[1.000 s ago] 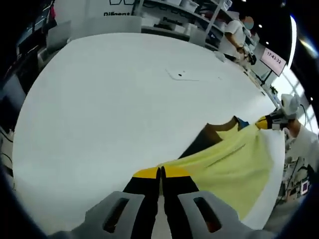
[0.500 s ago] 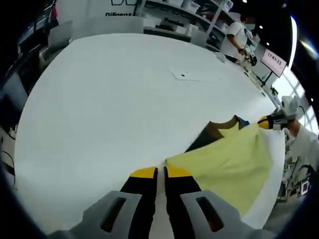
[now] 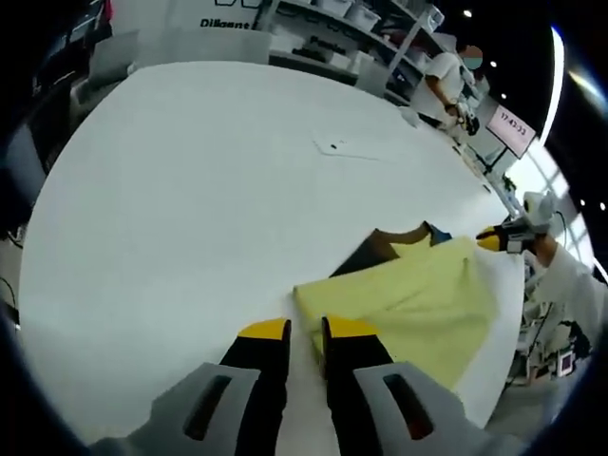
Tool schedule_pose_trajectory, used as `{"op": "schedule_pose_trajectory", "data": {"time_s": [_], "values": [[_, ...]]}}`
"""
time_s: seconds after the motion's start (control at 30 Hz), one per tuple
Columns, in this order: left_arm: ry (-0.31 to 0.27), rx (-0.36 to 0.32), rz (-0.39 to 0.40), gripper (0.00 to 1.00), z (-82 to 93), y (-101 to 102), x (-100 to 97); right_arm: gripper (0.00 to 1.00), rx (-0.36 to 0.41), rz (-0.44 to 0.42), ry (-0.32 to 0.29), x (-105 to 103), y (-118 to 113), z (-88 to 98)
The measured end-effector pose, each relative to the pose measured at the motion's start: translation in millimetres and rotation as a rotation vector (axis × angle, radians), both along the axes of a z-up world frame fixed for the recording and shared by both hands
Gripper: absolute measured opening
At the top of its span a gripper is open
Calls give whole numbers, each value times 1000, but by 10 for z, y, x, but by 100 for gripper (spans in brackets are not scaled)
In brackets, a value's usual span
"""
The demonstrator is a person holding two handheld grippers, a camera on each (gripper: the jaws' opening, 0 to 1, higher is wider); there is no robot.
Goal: Fold the garment on the visible template until the final outline fits inside the template.
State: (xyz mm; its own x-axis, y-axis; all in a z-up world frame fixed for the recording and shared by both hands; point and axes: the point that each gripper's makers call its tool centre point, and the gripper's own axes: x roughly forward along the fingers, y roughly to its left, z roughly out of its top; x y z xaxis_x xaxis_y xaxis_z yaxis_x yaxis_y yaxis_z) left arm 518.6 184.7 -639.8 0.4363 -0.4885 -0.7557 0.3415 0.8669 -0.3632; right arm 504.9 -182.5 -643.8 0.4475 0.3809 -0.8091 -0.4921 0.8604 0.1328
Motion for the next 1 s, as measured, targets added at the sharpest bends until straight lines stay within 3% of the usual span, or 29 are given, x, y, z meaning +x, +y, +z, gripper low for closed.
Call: {"op": "schedule_pose_trajectory", "data": {"time_s": [0.37,0.5,0.7,0.77,0.87,1.0], "values": [[53,-28,5,12,-108,-60,-9,14,14,-1,36,-34,55,-79],[51,-17,2,2,-137,-69,5,3,16,7,53,-15,81,-145],[60,-27,24,1,-113,-65,43,0,8,7,32,42,70,-61],[55,-63,44,1,-42,-72,84,0,17,-2,20,80,61,-5],[70,-186,112,1,89,-111,174,0,68,-45,-1,167,72,111],[91,-275,187,0,137,-113,305,0,113,-99,-4,261,64,130]]}}
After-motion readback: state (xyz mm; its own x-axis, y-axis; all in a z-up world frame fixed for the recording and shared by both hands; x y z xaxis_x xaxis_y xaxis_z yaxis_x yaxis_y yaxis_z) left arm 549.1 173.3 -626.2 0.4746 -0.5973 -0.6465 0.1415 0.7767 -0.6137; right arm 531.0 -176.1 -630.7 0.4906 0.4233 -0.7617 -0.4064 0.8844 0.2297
